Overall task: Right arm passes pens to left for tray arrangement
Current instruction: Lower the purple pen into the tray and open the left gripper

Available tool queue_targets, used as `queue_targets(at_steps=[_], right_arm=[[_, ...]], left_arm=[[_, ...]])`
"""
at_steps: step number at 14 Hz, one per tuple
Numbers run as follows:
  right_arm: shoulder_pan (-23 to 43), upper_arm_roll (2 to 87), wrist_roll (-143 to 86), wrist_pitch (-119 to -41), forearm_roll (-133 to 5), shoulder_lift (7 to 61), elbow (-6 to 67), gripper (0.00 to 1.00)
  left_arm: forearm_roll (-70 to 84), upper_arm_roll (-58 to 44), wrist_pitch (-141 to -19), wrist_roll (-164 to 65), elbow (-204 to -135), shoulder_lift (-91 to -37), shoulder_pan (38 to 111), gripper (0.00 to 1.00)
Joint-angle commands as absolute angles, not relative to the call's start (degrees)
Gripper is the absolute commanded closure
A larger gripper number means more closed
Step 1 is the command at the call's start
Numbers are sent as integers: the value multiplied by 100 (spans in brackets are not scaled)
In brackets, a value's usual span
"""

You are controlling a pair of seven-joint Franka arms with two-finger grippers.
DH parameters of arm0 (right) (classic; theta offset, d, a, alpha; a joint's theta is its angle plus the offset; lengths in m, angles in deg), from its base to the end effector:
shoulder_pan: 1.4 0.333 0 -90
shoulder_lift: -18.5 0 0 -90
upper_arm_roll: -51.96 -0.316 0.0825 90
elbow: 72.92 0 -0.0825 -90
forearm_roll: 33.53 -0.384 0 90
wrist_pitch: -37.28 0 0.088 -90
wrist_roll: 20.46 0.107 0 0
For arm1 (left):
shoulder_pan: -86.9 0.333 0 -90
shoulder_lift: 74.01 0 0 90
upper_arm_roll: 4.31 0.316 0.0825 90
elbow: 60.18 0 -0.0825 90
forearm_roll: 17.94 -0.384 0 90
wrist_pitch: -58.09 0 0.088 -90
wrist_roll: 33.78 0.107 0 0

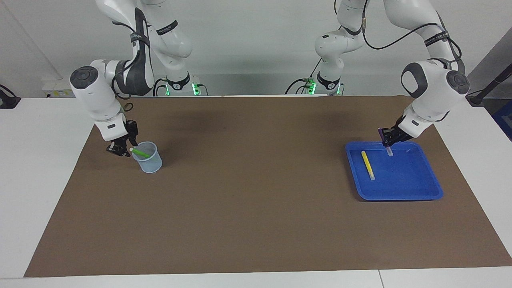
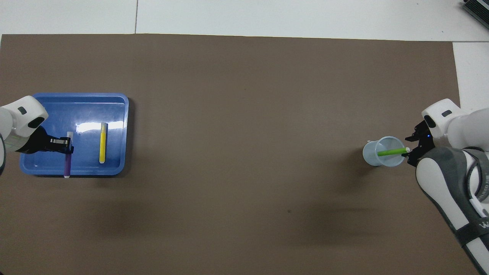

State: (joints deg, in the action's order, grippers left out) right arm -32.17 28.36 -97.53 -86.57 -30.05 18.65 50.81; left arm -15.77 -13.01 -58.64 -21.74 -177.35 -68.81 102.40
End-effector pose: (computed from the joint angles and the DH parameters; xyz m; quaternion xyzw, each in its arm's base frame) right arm 0.5316 -0.0694 0.3963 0.8096 0.5865 -0.0167 0.0182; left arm 0.5525 0.0649 0.3898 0.9979 -0.0363 -0.0442 0.0310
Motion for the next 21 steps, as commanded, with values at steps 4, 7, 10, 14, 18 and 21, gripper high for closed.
queue_targets(at_steps=[4,7,10,14,18,21], right_arm=[[-3304,2753,-9578,-8550,-2923,1780,5171,56],[-3321,2761,-9534,-8550,-2993,1780,5171,57],[-3321,2753,-9456,-8541,-3019,1780,5180,61],[-3304,2744,-9244,-8436,-3019,1762,5180,63],[-3295,2744,-9235,-8427,-3019,1762,5180,88],[-3295,2744,-9209,-8427,-3019,1762,5171,100]], left_arm=[[-1881,-1345,-6609,-2095,-17497,-6110,10412,100],[-1996,-1345,-6812,-2087,-17505,-5969,10491,100],[-1996,-1345,-7119,-2087,-17567,-5811,10544,100],[-1996,-1345,-7760,-2042,-17848,-5723,10597,100],[-1970,-1354,-7920,-2086,-17927,-5722,10650,50],[-1602,-1363,-7640,-2480,-17840,-5731,10650,23]])
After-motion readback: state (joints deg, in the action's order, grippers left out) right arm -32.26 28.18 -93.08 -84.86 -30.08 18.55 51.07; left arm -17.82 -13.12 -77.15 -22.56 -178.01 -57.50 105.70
